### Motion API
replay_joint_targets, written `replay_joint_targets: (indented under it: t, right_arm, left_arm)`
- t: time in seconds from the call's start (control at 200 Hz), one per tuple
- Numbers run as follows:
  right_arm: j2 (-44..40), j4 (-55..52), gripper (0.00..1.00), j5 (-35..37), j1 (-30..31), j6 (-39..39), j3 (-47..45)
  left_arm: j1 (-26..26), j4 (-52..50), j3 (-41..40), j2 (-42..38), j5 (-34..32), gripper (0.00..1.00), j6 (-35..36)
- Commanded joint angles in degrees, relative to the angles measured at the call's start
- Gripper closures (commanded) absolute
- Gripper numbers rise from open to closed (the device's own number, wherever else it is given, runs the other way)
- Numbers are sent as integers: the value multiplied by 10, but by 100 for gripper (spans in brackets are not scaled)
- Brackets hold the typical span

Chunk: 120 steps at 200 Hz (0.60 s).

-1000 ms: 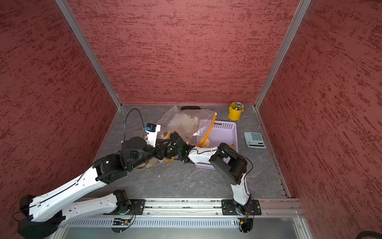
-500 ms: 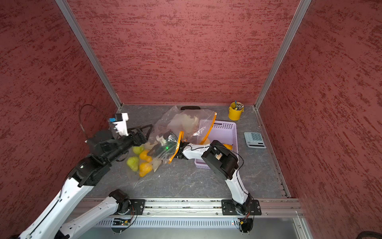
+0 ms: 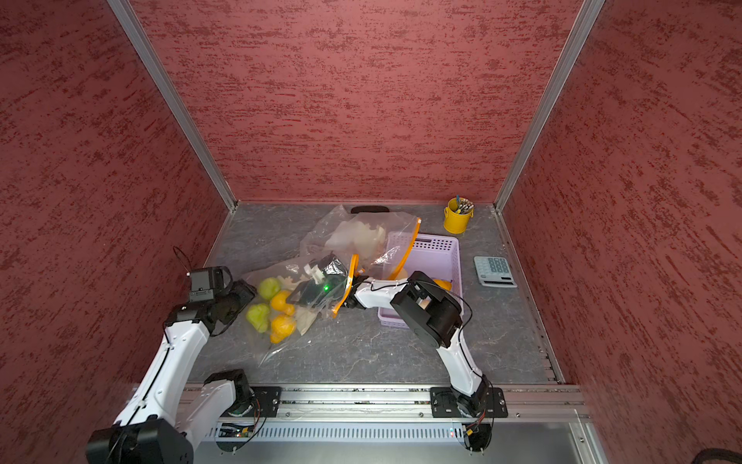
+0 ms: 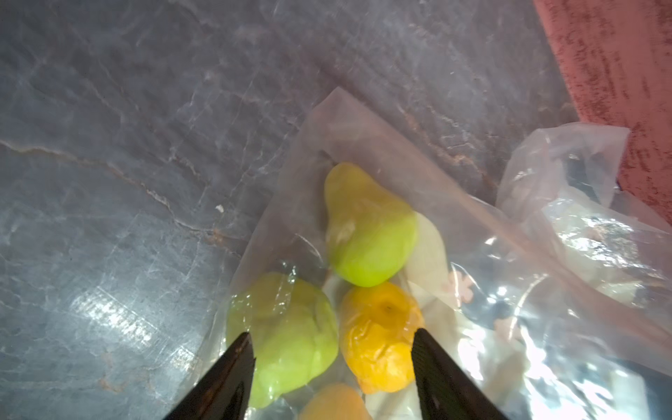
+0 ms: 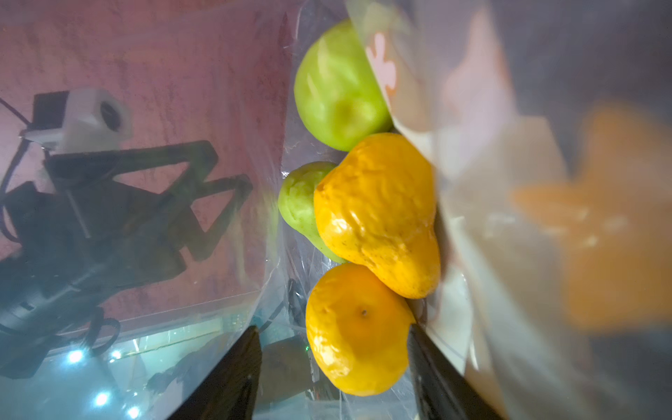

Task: Open the zip-top bag and take out the pear
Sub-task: Pick up the pear from the zipper food storage bag.

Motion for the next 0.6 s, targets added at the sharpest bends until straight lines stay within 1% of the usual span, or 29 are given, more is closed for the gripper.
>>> replay_joint_targets:
  t: [0.0, 0.065, 0.125, 0.175, 0.23, 0.265, 0.291, 0.326, 0.356, 0.491, 0.556, 0.596]
  right_arm:
    - [25, -18, 28, 1, 1, -32, 21]
    - [33, -32, 26, 14, 2, -45, 33]
    - [47, -37, 24, 18, 2, -48, 47]
    - [58, -37, 23, 26, 2, -52, 57]
    - [66, -19, 22, 30, 2, -47, 59]
    - [70, -17, 21, 31, 2, -48, 64]
    - [70, -18, 20, 38, 2, -49, 65]
    - [70, -19, 20, 49, 2, -53, 65]
    - [70, -23, 19, 55, 1, -56, 68]
    - [77, -58, 18, 69, 2, -76, 91]
    - [81, -60, 17, 73, 1, -78, 90]
    - [84, -52, 16, 74, 1, -78, 89]
  left_arm:
    - [14, 44, -24, 22, -11, 34, -4]
    - [15, 77, -44, 38, -33, 38, -2]
    - [13, 105, -53, 64, -22, 43, -4]
    - [-4, 133, -52, 95, -18, 46, -5]
    - [-20, 143, -37, 141, 3, 50, -6]
    - [-32, 148, -26, 172, 14, 56, -6]
    - [-44, 156, -22, 188, 17, 62, -8]
    - [-58, 168, -21, 203, 18, 69, -12]
    - [-64, 178, -23, 211, 23, 73, -14]
    - [-98, 208, -20, 232, 39, 74, -11]
    - [-112, 225, -20, 244, 56, 78, -13]
    - [-121, 235, -20, 251, 60, 79, -14]
